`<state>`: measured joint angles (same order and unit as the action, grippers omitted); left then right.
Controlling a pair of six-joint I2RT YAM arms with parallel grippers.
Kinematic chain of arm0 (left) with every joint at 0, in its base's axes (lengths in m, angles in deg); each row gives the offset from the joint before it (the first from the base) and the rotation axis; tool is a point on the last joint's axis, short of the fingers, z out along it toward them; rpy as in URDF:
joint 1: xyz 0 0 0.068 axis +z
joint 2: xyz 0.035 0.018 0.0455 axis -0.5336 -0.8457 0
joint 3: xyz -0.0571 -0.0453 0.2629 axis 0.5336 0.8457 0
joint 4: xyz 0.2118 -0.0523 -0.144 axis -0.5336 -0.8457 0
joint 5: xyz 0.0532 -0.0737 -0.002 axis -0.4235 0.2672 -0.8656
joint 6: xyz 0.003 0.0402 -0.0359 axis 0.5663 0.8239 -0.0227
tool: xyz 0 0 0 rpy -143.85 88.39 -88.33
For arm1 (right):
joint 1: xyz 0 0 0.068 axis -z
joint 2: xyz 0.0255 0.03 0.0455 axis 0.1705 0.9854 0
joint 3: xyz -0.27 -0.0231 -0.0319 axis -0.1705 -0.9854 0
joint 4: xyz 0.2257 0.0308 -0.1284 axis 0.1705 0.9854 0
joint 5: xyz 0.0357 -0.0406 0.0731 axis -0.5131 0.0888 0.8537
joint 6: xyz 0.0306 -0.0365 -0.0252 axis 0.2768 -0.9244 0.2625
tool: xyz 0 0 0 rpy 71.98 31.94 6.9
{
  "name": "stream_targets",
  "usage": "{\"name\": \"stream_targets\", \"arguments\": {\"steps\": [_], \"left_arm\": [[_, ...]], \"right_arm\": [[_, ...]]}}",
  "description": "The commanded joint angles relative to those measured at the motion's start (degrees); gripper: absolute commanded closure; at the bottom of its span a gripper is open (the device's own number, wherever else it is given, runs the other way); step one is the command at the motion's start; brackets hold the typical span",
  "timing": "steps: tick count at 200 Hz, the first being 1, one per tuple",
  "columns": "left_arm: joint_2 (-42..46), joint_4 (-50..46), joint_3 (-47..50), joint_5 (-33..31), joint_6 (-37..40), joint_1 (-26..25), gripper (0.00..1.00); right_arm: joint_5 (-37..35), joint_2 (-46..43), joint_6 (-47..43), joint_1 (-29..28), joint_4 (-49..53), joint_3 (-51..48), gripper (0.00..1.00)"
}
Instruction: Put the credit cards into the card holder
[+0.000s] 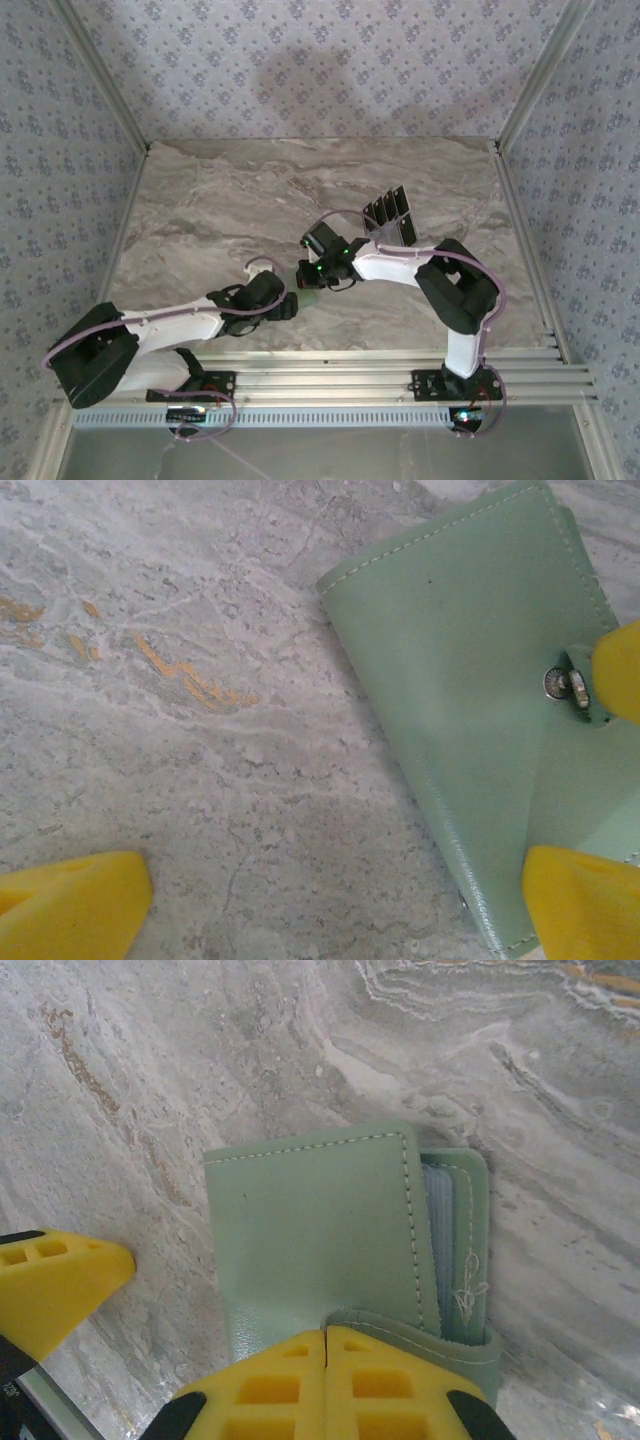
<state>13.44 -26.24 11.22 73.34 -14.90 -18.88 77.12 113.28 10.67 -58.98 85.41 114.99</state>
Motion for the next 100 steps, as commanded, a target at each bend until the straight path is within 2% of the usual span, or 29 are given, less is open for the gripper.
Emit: {"name": "stream_targets", "arguments": {"steps": [1, 57, 100], "left_arm": [[-1.3, 0.7, 2.6, 3.2, -0.7, 0.3, 0.02], [10.6, -6.9, 3.1, -5.0, -5.8, 1.3, 0.02], [14.3, -10.0, 3.1, -3.9, -6.0, 5.7, 0.03]], "right_arm": [[0.6, 1.5, 0.7, -0.5, 0.6, 1.1, 1.00], [0.4, 1.7, 0.8, -0.6, 0.8, 0.6, 1.00], [0.3, 2.1, 0.7, -0.5, 1.4, 0.9, 1.00]]}}
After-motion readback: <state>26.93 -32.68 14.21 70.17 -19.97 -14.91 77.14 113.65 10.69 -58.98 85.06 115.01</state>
